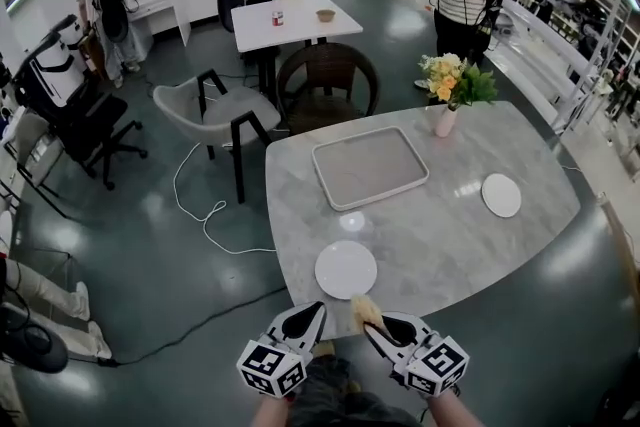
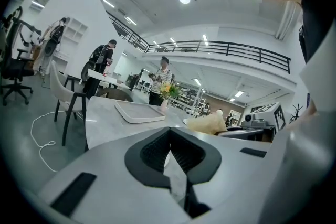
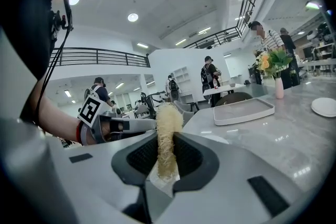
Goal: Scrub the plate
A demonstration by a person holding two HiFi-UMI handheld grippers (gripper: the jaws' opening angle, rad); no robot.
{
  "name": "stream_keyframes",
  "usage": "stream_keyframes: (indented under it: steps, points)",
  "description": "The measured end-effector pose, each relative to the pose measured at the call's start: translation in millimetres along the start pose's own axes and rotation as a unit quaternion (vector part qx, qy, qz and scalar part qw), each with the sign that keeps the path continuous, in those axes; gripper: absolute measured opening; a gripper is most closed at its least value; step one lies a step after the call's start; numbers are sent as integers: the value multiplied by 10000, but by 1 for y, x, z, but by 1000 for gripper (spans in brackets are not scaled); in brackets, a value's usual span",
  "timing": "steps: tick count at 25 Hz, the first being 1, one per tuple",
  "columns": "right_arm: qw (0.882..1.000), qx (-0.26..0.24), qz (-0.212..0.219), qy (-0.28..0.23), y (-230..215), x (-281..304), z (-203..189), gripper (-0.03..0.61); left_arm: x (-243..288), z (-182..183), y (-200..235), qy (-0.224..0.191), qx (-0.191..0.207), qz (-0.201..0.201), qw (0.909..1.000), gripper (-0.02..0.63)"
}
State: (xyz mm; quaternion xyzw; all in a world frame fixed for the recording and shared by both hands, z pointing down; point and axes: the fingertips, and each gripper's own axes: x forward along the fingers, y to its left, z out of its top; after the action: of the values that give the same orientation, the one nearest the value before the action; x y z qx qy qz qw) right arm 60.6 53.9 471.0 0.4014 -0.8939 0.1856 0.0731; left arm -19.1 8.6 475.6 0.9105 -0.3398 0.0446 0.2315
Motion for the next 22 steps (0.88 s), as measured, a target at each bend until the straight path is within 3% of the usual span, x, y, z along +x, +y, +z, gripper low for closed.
stream_keyframes:
  steps: [22]
  points:
    - [9982, 76, -46, 592, -30, 81, -6, 81, 58, -11, 46, 942, 184, -691, 9930, 12]
